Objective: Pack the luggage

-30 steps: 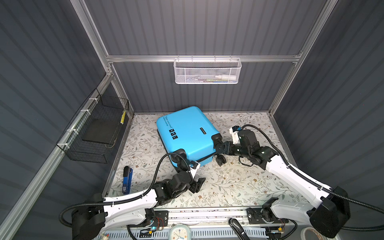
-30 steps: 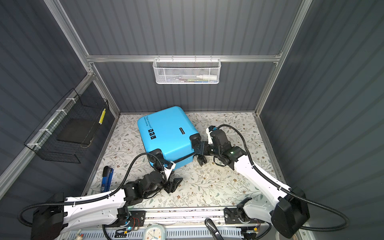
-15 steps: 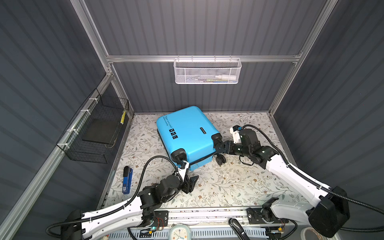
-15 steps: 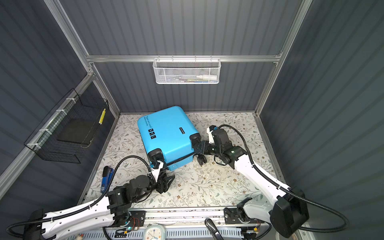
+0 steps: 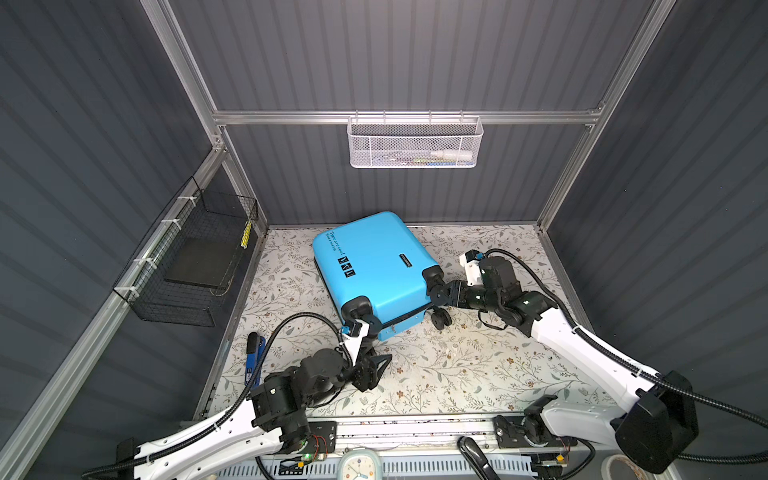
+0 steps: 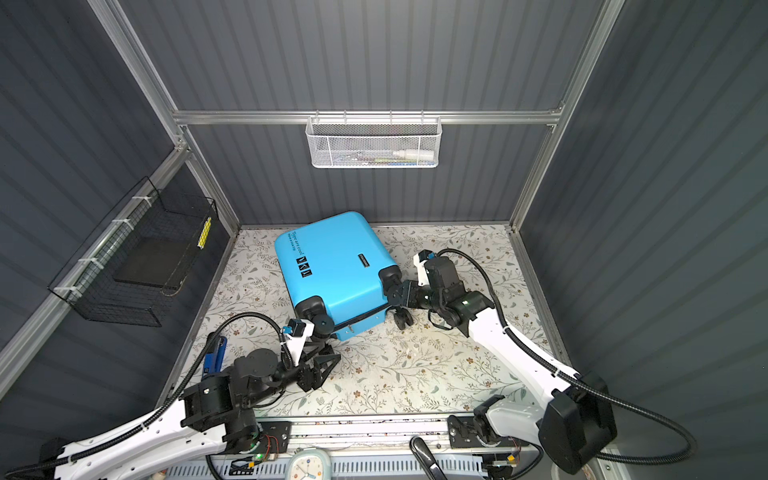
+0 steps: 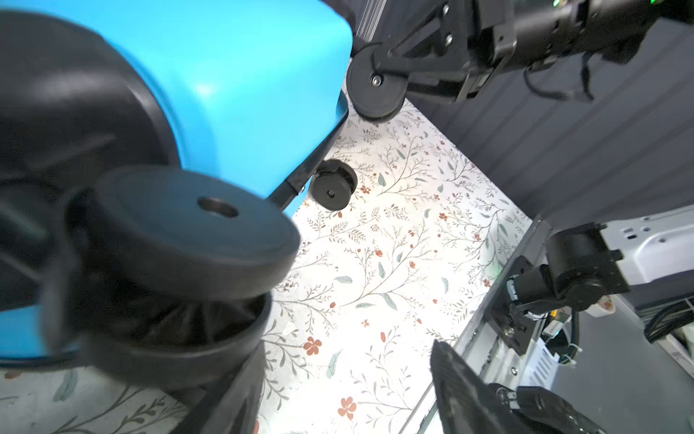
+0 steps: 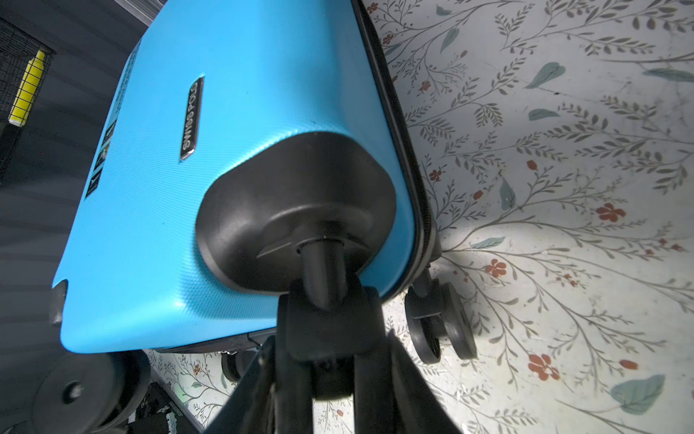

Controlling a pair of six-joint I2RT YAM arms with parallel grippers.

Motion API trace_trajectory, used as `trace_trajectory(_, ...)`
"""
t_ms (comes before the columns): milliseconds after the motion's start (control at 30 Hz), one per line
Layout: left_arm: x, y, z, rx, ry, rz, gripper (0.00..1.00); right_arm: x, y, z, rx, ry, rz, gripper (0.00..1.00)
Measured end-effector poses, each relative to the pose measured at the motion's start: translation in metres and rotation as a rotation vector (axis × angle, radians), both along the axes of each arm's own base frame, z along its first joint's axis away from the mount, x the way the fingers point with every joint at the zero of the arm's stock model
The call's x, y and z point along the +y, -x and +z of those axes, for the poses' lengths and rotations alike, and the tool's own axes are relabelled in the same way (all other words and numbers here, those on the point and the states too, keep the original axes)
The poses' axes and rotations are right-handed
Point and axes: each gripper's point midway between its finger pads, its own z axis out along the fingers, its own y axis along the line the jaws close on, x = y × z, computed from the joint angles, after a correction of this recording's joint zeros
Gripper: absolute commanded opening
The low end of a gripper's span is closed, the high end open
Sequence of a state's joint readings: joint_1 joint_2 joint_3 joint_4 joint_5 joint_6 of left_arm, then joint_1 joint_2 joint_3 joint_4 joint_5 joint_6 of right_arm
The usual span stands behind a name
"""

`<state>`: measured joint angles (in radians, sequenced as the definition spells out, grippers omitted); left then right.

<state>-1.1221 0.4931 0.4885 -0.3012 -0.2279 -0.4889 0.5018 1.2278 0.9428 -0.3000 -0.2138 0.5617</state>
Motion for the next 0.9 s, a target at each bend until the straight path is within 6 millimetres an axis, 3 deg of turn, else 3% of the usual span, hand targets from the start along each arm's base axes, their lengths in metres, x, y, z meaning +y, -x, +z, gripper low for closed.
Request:
trace_trajectory(333,0.037,-0.007,0.067,-0.144,0.104,0.117,0.75,0.000,0.000,0.000,0.005,-0.008,0.004,0.00)
trace_trajectory(600,0.090,-0.043,0.126,-0.225,0.069,0.474,0.95,-0.001,0.000,-0.001,0.008,-0.018,0.009,0.00)
trace_trajectory(733,0.096,-0.062,0.148,-0.260,-0.028,0.610,0.99,0.000,0.000,-0.001,0.009,-0.022,0.013,0.00)
trace_trajectory(900,0.097,-0.075,0.158,-0.295,-0.134,0.691,1.00,0.000,0.000,-0.001,0.007,-0.028,0.016,0.00)
